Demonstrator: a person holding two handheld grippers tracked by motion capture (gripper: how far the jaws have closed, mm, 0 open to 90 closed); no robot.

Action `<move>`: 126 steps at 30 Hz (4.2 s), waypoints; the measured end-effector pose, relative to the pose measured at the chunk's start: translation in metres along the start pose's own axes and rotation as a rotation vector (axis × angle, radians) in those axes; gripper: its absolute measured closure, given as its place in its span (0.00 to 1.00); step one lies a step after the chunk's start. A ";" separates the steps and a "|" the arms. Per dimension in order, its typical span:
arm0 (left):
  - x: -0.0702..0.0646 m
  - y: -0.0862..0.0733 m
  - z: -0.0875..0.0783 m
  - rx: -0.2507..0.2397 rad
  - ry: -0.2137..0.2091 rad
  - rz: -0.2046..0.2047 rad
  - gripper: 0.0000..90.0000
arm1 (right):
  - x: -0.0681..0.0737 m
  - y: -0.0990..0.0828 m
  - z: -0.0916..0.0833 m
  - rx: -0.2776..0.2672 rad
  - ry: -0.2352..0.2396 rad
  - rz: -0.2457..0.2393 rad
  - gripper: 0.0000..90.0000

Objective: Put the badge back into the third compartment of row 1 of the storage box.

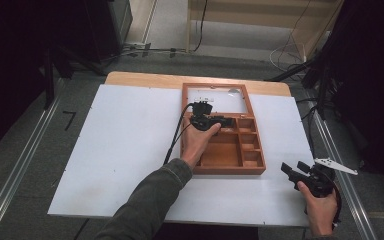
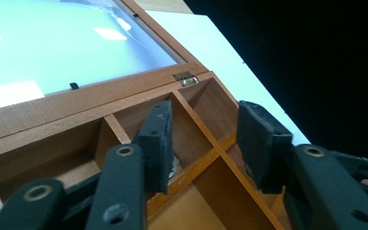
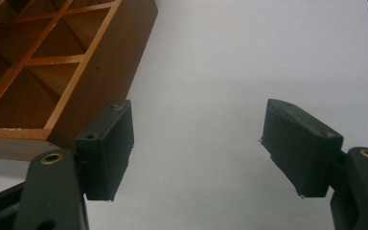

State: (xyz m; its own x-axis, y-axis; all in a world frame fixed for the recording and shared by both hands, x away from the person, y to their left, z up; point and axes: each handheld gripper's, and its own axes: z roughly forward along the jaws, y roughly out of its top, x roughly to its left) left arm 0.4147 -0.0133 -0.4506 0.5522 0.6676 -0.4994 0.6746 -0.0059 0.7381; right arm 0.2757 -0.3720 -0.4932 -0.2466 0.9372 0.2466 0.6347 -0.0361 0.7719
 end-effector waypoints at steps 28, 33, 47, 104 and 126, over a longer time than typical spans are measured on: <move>0.014 -0.022 -0.061 -0.041 -0.024 -0.009 0.43 | 0.002 -0.001 0.001 0.011 -0.015 -0.012 0.27; 0.023 -0.030 -0.073 -0.053 -0.030 -0.023 0.41 | 0.002 -0.001 0.001 0.011 -0.017 -0.008 0.27; 0.030 -0.048 -0.102 -0.073 -0.040 -0.029 0.38 | 0.003 -0.002 0.002 0.019 -0.022 -0.013 0.27; 0.087 -0.118 -0.201 -0.132 0.107 -0.132 0.27 | 0.004 -0.004 0.000 0.023 -0.027 -0.017 0.27; 0.104 -0.135 -0.226 -0.150 0.172 -0.162 0.27 | 0.005 -0.004 0.000 0.026 -0.028 -0.018 0.27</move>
State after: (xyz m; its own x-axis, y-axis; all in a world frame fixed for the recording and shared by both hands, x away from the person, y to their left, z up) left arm 0.2698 0.2249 -0.4998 0.3433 0.7678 -0.5410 0.6601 0.2126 0.7205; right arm 0.2721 -0.3675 -0.4953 -0.2377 0.9471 0.2156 0.6491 -0.0102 0.7606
